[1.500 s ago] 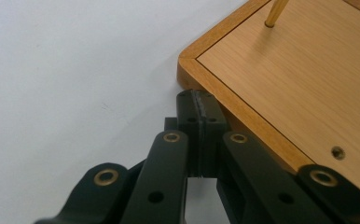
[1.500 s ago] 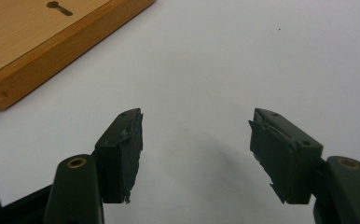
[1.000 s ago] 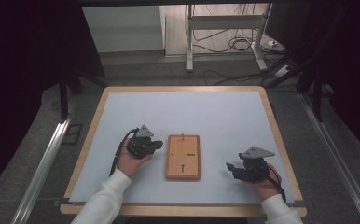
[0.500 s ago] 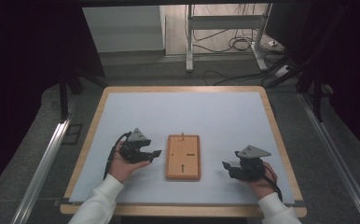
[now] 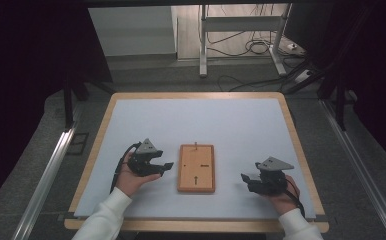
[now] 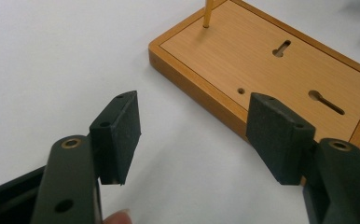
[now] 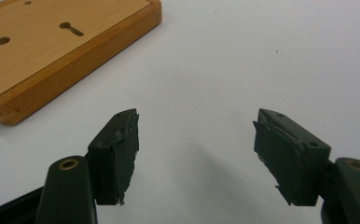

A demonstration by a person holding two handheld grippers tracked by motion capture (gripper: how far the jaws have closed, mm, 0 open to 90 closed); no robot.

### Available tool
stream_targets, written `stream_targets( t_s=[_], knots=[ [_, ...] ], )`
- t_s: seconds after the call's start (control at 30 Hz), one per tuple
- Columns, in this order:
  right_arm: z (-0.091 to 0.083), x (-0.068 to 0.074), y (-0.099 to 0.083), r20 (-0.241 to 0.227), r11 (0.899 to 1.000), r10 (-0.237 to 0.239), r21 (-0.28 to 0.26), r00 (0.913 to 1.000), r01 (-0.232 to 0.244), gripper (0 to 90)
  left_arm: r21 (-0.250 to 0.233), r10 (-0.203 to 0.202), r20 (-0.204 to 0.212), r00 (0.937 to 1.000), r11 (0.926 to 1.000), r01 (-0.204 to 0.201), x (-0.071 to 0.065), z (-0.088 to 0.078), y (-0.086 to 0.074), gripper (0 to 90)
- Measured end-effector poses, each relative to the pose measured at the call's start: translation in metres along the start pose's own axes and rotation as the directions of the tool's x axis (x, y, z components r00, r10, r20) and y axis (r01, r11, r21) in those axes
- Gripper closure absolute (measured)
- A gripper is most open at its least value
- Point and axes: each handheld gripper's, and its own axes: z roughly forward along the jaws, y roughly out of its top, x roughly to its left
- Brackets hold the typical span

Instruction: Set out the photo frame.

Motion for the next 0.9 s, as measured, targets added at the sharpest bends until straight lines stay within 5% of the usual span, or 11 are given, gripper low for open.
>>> stream_targets(
  t_s=[0.33,0.9],
  knots=[
    [-0.003,0.006,-0.002,-0.032,1.0,-0.007,-0.026,0.9995,0.006,28.5,-0.027,0.019,0.032,0.9993,0.9995,-0.018,-0.001,0.013,0.016,35.2],
    [-0.008,0.011,-0.005,-0.041,0.999,-0.013,-0.045,0.9991,0.012,27.1,-0.001,0.06,0.068,0.9959,0.9982,-0.06,0.0,0.062,0.048,41.5]
  ],
)
